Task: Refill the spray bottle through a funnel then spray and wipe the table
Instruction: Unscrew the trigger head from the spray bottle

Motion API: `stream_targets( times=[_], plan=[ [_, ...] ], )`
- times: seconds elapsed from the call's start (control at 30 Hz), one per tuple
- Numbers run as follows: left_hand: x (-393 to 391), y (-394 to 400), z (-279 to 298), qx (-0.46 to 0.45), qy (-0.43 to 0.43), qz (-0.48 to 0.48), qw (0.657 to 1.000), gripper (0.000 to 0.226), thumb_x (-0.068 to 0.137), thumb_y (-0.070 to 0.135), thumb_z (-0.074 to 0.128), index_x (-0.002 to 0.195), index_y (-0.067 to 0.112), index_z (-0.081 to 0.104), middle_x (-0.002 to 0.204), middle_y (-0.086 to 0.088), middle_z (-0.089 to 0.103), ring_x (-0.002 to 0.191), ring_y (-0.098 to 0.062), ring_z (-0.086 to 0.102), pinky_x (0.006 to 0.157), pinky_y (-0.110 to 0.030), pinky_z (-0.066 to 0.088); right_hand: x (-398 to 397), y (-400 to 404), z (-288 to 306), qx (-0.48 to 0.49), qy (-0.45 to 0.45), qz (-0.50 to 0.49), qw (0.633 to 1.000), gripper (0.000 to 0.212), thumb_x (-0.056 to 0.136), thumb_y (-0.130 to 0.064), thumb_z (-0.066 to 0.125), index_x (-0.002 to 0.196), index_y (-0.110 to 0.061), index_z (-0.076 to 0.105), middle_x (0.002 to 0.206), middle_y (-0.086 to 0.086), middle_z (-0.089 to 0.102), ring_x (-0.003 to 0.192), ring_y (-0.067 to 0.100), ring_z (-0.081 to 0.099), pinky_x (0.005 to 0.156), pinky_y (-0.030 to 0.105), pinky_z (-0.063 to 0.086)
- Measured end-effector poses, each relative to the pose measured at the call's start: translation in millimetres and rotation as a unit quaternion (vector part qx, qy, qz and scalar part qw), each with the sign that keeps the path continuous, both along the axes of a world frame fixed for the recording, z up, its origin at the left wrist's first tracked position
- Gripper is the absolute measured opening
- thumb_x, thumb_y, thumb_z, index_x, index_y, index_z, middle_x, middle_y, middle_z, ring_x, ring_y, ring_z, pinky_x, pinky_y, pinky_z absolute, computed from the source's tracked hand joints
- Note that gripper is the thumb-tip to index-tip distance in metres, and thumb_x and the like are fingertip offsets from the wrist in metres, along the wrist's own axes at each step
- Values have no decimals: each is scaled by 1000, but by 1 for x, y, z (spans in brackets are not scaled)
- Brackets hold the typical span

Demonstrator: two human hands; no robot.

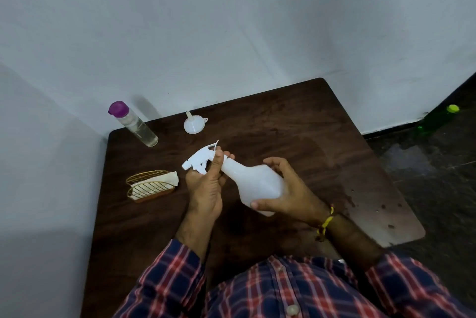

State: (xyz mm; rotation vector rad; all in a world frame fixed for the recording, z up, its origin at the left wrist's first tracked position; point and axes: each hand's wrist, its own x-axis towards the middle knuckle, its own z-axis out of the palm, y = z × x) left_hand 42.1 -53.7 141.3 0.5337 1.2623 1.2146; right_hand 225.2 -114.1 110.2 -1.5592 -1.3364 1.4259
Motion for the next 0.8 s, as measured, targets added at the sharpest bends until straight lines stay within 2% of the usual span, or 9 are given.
stream_targets(
  times=[0.07, 0.13, 0.17, 0.23, 0.3, 0.47, 0.53, 0.63, 0.8],
  plan=[
    [-1, 1, 2, 13, 16, -26, 999, 35, 84, 13, 72, 116, 2, 64, 105, -18, 72, 100, -33, 70, 90, -49, 55, 5, 5, 4, -63, 65, 23, 996, 106, 58, -62, 80, 146, -33, 28, 136, -8, 48, 115, 10, 57, 92, 30, 54],
    [-2, 1, 5, 32, 39, -59, 997, 33, 84, 15, 72, 114, 4, 65, 105, -17, 72, 100, -32, 70, 91, -50, 54, 11, 7, 4, -94, 96, 41, 990, 91, 65, -55, 79, 143, -23, 42, 135, -3, 56, 111, 12, 63, 93, 33, 56],
    [-1, 0, 6, 38, 50, -67, 996, 32, 83, 15, 72, 113, 5, 66, 104, -17, 73, 99, -32, 70, 92, -51, 53, 11, 5, 3, -79, 78, 42, 993, 89, 63, -54, 83, 139, -24, 47, 132, -4, 58, 111, 13, 63, 93, 36, 56],
    [3, -2, 7, 37, 59, -59, 996, 30, 81, 14, 74, 110, 6, 67, 103, -17, 73, 98, -30, 71, 91, -51, 54, 6, 0, 0, 2, -73, 22, 997, 105, 51, -64, 84, 141, -27, 43, 131, -10, 50, 116, 10, 54, 96, 32, 51],
    [10, -4, 7, 26, 61, -33, 997, 30, 80, 15, 75, 108, 7, 67, 102, -15, 74, 96, -28, 72, 89, -50, 56, 1, -2, -4, 110, -217, -4, 970, 112, 47, -71, 79, 143, -29, 38, 127, -10, 39, 116, 10, 43, 98, 30, 42],
    [17, -3, 9, 23, 106, -12, 994, 41, 76, 18, 80, 113, 8, 65, 101, -10, 74, 93, -23, 73, 85, -49, 58, 2, -2, -10, 88, -142, -5, 986, 104, 46, -64, 87, 132, -36, 35, 128, -15, 40, 116, 4, 45, 99, 35, 49],
    [20, -2, 11, 29, 114, 13, 993, 37, 76, 14, 81, 109, 7, 66, 99, -10, 74, 91, -23, 73, 84, -49, 58, -4, -4, -10, 122, -198, -21, 972, 104, 52, -60, 86, 137, -34, 32, 132, -14, 45, 119, 5, 48, 101, 32, 48],
    [22, 2, 17, 27, 86, 76, 993, 27, 78, 10, 79, 103, 7, 67, 98, -12, 74, 87, -24, 73, 80, -46, 59, -5, -5, -16, 234, -358, -79, 900, 103, 62, -55, 83, 145, -19, 34, 137, 2, 50, 122, 19, 51, 100, 36, 45],
    [8, 16, 30, 32, 61, 106, 992, 37, 82, 15, 76, 114, 0, 64, 102, -16, 73, 87, -27, 74, 79, -41, 60, 20, -9, -49, 222, -306, -85, 922, 104, 59, -57, 83, 145, -21, 35, 141, 0, 49, 128, 20, 47, 104, 45, 46]
  ],
)
